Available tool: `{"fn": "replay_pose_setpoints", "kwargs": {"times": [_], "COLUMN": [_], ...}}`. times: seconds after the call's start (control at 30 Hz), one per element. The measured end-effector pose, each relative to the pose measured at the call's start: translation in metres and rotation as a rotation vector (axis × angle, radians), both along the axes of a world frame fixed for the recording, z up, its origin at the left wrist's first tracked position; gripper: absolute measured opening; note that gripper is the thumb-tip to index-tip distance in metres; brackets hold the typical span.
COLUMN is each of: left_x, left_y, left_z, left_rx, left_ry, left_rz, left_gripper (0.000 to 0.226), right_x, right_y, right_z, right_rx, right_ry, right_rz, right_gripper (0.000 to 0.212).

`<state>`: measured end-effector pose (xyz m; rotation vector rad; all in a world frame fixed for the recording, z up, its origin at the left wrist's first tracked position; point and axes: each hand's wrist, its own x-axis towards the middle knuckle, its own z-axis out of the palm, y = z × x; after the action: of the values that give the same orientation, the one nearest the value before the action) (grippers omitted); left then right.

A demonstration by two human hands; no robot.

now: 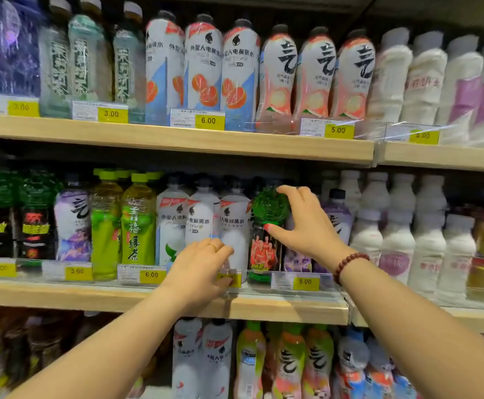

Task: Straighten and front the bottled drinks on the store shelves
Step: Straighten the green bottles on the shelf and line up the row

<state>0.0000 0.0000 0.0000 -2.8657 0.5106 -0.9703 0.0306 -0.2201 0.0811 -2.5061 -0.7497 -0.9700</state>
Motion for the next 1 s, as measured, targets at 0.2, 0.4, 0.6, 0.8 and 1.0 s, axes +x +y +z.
{"fn": "replay_pose_setpoints", "kwargs": {"times": [0.2, 0.4, 0.6, 0.8, 1.0], "left_x": [0.008, 0.013, 0.012, 0.011, 0.011], "left_y": [-0.004, -0.003, -0.002, -0.002, -0.001], "left_z": [-0.009, -0.010, -0.011, -0.010, -0.015], "left_rx": [-0.014, 0.008, -0.044, -0.040, -0.008], "left_ry": [-0.104, -0.141, -0.149, -0.164, -0.207], "left_rz": [-0.014, -0.022, -0.043, -0.047, -0.051], "left_gripper": [0.026, 0.029, 0.026, 0.028, 0.034], "right_x": [0.034, 0.050, 0.040, 0.028, 0.013], "right_y": [0.006, 0.018, 0.013, 0.009, 0.005], "right_z": [0.009, 0.008, -0.008, -0.018, -0.030], "right_rx": [0.154, 0.133, 0.221, 0.389, 0.416], "right_ry": [0.123, 0.169, 0.022, 0.035, -0.095], "right_rz": [0.109, 0.052, 0.157, 0.270, 0.339], "right_gripper": [0.103, 0.118, 0.106, 0.098, 0.096]}}
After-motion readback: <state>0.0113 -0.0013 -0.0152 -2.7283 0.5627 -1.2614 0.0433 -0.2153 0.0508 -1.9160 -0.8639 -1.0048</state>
